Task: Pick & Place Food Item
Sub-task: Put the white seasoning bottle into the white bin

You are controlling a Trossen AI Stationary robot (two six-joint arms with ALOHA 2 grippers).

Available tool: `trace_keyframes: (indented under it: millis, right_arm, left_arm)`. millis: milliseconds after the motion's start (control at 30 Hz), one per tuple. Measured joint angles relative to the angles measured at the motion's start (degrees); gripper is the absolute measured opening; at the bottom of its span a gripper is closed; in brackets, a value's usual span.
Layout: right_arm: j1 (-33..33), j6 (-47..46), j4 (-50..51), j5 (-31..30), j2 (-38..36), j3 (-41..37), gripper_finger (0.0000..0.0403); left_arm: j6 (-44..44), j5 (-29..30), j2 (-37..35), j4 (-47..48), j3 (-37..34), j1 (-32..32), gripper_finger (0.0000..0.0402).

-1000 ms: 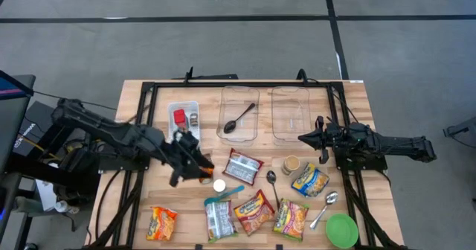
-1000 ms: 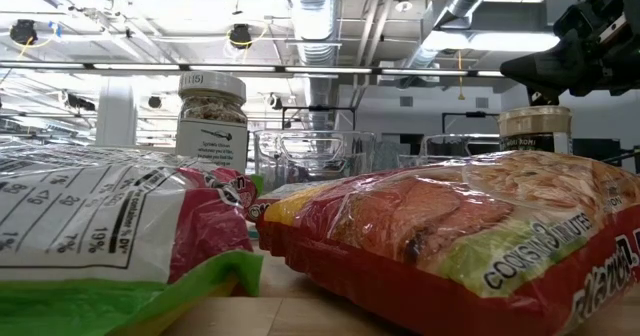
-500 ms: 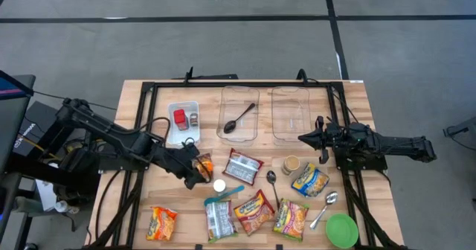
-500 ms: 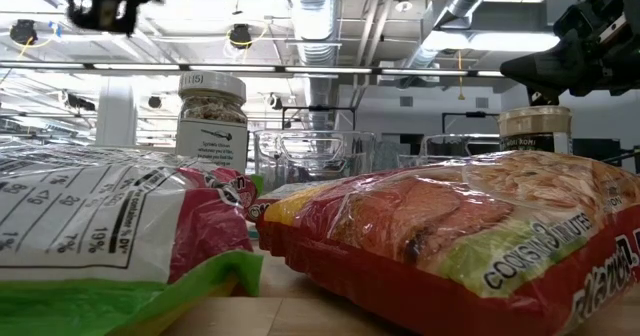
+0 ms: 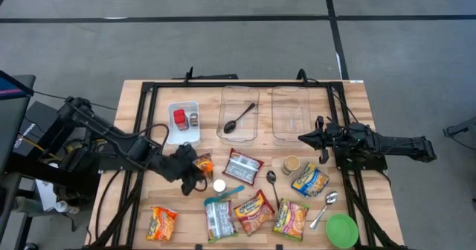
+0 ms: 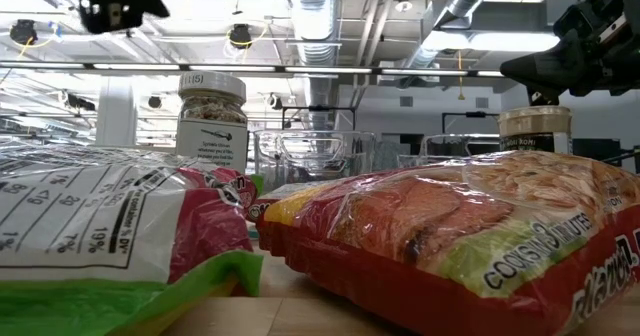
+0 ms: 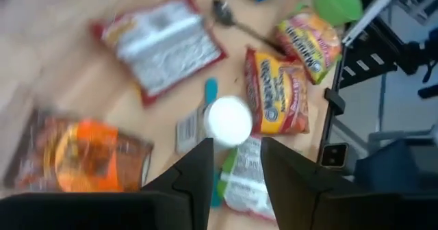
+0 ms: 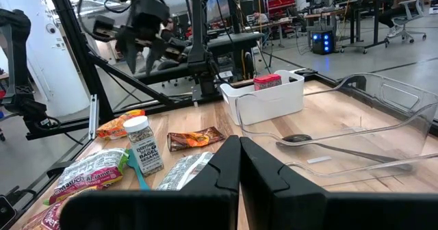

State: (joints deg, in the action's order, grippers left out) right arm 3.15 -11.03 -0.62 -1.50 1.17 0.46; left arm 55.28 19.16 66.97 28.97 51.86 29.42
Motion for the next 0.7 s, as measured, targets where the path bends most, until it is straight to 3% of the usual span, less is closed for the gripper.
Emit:
trace_keyframes:
  millis: [67, 467, 700]
  right_arm:
    - [-0.01, -0.02, 0.00, 0.00, -0.02, -0.01, 0.0000]
    - [-0.01, 0.00, 0.00, 0.00, 0.00, 0.01, 0.0000]
    - [-0.01, 0.00, 0.00, 0.00, 0.00, 0.01, 0.0000]
  left_arm:
    - [-4.14, 2.06, 0.51, -1.53, 0.00, 1.20, 0.0115]
    - [-19.68, 1.37, 7.39, -12.39, 0.00, 1.25, 0.0124]
    - [-20.91, 3.62, 7.69, -13.07, 0.00, 1.08, 0.0151]
